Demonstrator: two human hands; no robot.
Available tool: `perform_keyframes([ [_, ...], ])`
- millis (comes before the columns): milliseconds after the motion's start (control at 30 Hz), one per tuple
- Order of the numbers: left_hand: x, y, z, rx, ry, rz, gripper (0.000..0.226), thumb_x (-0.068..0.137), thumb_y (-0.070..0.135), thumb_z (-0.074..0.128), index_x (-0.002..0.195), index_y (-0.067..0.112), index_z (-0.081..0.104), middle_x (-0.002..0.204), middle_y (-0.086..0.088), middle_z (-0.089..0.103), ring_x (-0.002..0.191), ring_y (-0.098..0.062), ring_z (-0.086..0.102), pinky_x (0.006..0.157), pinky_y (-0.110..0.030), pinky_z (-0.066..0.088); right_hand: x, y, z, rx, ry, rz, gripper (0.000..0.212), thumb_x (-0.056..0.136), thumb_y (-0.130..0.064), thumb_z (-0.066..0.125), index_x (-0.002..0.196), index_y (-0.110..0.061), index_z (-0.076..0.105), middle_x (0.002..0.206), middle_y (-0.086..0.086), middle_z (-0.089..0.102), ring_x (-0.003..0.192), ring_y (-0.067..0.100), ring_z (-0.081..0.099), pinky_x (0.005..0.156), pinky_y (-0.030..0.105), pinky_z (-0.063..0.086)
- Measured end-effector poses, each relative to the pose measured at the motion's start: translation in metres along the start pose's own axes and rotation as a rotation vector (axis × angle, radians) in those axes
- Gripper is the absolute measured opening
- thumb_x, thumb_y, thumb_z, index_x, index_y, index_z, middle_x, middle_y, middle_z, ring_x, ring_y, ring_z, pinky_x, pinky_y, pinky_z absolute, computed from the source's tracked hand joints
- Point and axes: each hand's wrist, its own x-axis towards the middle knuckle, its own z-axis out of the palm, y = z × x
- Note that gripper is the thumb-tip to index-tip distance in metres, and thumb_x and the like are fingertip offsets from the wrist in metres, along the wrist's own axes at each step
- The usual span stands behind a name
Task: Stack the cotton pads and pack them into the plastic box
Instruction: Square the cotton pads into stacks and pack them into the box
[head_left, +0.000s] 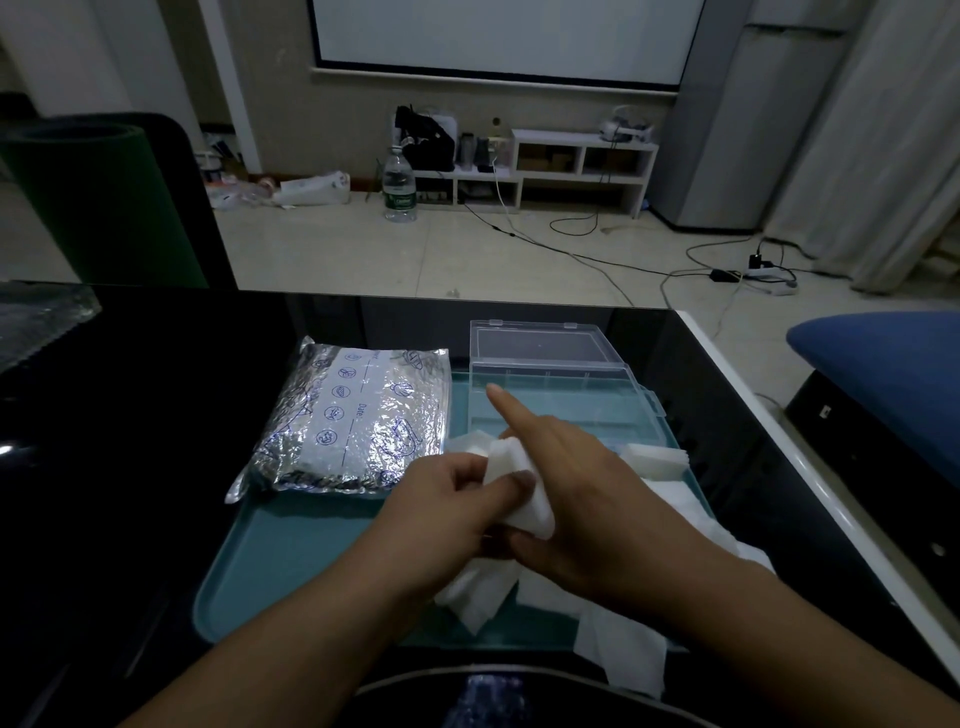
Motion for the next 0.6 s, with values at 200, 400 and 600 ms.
perform_keyframes([
  [200,0.003,-0.001,0.000,-0.071,0.152,0.127,0.020,0.095,0.008,0.059,0.113,0.002,0.062,0.094,-0.017,0.074,0.083,-0.027,0.073,0.072,-0.035,0.060,0.000,-0.003,-0.002,0.574,0.085,0.430,0.088,0.085,-0.042,0.067,0.152,-0.034,0.011,0.148,-0.021,0.030,0.124,-0.011,0.037,0.097,0.008,0.034],
  [400,0.002,-0.008,0.008,0.183,0.172,0.347,0.032,0.101,0.019,0.052,0.132,0.017,0.054,0.115,-0.006,0.069,0.102,-0.015,0.068,0.087,-0.035,0.057,0.000,-0.021,0.000,0.834,0.188,0.486,0.026,0.102,-0.025,0.042,0.104,-0.021,0.068,0.091,-0.014,0.071,0.086,-0.006,0.063,0.076,0.011,0.047],
  [600,-0.008,-0.011,0.014,0.327,0.252,0.403,0.060,0.095,0.054,0.036,0.152,0.035,0.026,0.148,0.019,0.041,0.130,0.012,0.039,0.108,-0.010,0.031,-0.002,-0.028,0.014,0.776,0.292,0.414,0.028,0.102,-0.028,0.039,0.115,-0.020,0.062,0.101,-0.005,0.067,0.097,0.005,0.063,0.089,0.025,0.050],
])
